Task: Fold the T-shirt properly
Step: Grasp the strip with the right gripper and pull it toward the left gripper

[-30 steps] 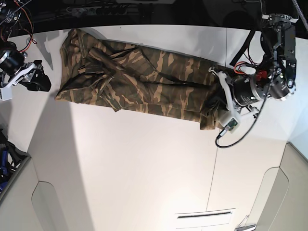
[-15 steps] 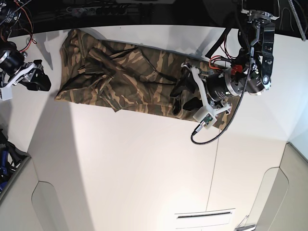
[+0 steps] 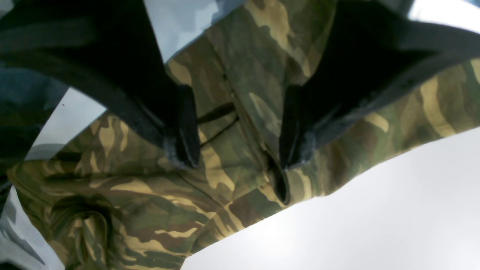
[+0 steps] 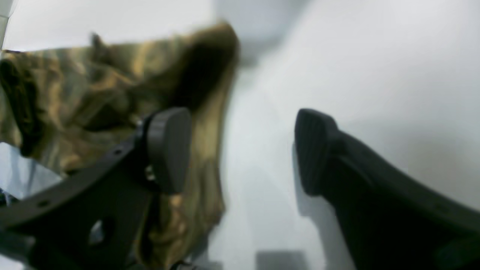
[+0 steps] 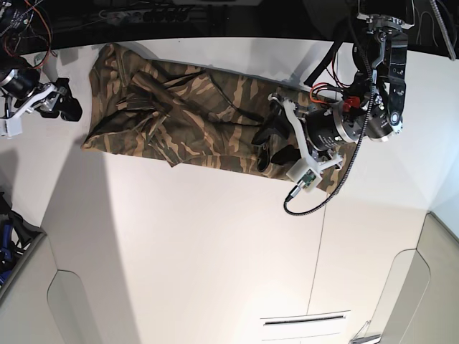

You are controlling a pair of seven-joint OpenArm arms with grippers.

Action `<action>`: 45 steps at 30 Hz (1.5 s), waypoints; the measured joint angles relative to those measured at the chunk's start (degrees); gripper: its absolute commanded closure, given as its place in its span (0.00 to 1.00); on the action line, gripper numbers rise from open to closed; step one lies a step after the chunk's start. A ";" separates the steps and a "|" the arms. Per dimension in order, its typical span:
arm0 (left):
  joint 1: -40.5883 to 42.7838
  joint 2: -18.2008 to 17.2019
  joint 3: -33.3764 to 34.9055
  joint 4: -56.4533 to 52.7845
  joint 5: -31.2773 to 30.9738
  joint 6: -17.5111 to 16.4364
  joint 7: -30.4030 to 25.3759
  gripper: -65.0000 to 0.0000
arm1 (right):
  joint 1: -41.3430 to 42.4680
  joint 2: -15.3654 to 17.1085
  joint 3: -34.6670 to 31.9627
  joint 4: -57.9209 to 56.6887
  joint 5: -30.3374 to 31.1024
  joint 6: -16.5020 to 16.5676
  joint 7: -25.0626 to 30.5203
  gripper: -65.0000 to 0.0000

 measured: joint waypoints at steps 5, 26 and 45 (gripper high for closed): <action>-0.02 0.00 0.00 0.00 -0.02 0.00 -0.04 0.43 | 0.02 0.02 0.07 -7.06 6.27 1.16 -0.46 0.34; 0.00 0.02 0.00 0.00 -0.09 1.29 -1.07 0.43 | 1.25 -2.91 -8.39 -10.27 17.27 2.82 -7.17 0.34; -0.02 0.02 -0.07 0.00 -0.09 1.27 -1.09 0.43 | 4.57 -7.91 -12.20 -10.21 13.77 3.04 -6.71 0.34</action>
